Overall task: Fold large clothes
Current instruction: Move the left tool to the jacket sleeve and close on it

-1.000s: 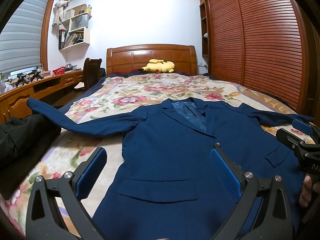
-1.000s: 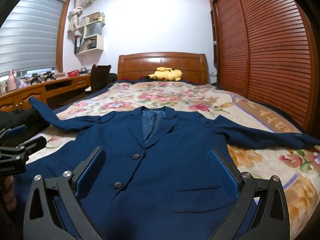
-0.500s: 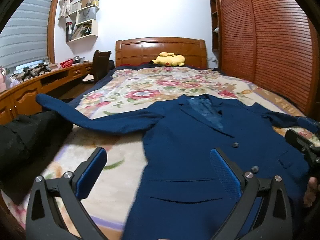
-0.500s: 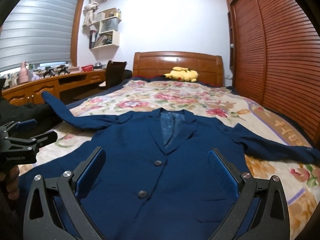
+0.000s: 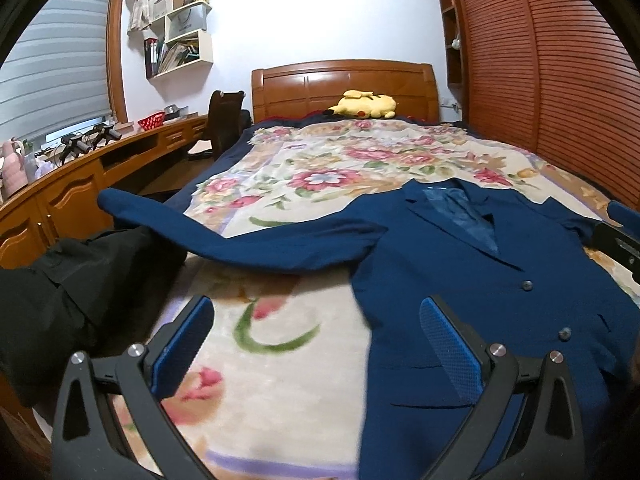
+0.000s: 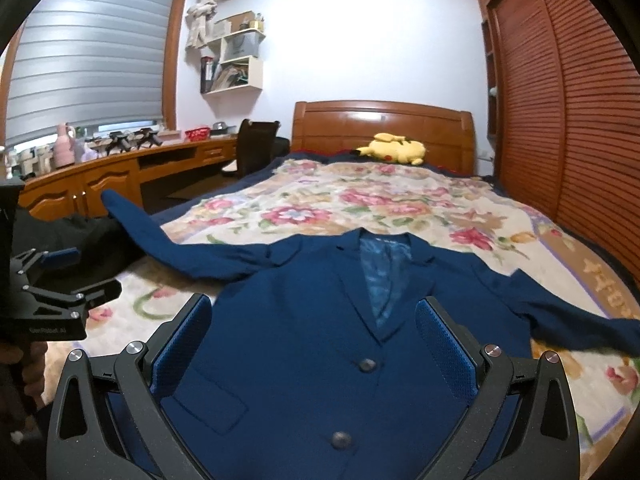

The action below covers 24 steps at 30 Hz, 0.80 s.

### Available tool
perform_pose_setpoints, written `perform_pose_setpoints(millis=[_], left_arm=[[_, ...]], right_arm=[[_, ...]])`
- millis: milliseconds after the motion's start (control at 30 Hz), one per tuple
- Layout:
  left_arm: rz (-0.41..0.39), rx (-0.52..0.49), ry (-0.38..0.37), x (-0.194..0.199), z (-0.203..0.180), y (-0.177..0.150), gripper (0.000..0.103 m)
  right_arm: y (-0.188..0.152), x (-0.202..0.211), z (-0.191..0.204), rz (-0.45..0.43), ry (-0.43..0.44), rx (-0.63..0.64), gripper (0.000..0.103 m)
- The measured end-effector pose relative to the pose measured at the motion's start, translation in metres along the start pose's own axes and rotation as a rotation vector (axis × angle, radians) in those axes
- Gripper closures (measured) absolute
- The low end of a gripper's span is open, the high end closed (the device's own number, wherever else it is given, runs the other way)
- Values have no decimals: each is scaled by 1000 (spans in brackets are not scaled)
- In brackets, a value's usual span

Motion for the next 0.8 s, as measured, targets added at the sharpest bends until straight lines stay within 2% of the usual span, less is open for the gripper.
perform_pose_setpoints(millis=[200,400,633,800], left_arm=[[34,-7,13,-18,24,8,0],[69,2,19,-41,46,14,0],[127,32,24,-78,75,23,0],[159,80,21,-106,99,36,7]], right_arm=[[9,-25,14,33,33,19,0],[-6,-61,24,115,89,41,0],[-9,-78,26,151,126,49,0],[-11,-85,28,162,135,53,0]])
Point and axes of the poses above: each gripper's, at about its wrist camera, not at the fingertips, and x roughly against the way its jaws point, z to its left, y to its top, the point moved 1 cm from there along -x, roughly the way its jaws point, and after that the axes turned 7 degrees about z, right-handed, at the moved point
